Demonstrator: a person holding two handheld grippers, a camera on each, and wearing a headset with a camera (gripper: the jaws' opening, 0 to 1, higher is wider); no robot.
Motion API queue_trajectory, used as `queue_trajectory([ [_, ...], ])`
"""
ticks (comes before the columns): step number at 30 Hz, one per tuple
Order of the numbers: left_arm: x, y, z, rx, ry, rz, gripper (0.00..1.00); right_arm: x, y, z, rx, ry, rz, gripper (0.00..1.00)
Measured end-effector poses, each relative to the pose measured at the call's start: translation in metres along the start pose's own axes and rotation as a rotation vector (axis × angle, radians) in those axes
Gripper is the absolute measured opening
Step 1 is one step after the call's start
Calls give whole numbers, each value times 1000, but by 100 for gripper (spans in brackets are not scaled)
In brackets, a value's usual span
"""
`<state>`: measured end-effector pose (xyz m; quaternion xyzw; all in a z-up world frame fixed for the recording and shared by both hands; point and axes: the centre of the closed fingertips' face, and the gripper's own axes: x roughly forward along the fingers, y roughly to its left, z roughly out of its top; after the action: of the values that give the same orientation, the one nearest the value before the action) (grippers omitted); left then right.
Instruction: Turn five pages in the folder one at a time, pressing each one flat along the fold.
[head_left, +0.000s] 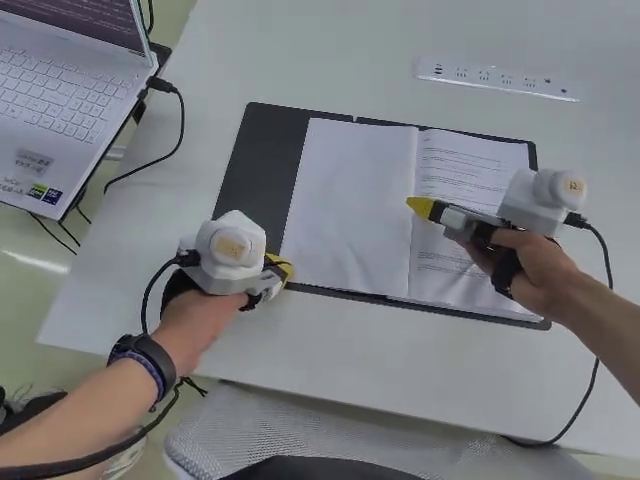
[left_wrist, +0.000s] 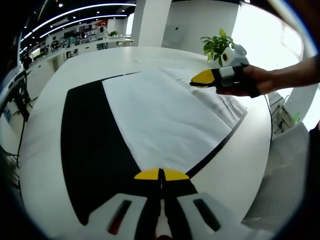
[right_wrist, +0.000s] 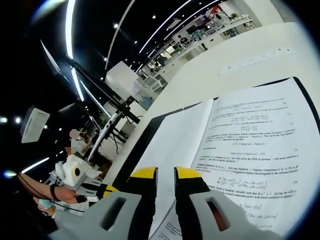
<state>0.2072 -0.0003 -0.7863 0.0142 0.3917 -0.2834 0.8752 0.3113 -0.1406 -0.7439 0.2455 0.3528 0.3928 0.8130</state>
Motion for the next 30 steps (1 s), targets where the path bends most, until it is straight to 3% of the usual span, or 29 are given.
queue_trajectory([
  [7, 2, 2, -1, -35, -4, 2, 0, 4, -8, -2, 46, -10, 3, 5],
  [14, 3, 1, -1, -40, -4, 9, 0, 10, -15, -9, 58, 26, -2, 0],
  [22, 4, 1, -2, -36, -7, 11, 0, 12, -19, 0, 109, -11, 35, 0],
  [27, 4, 2, -3, -40, -6, 12, 0, 19, -32, 17, 257, -87, 9, 0],
  [30, 4, 1, -3, -37, -4, 12, 0, 22, -31, 24, 252, -109, 1, 0],
])
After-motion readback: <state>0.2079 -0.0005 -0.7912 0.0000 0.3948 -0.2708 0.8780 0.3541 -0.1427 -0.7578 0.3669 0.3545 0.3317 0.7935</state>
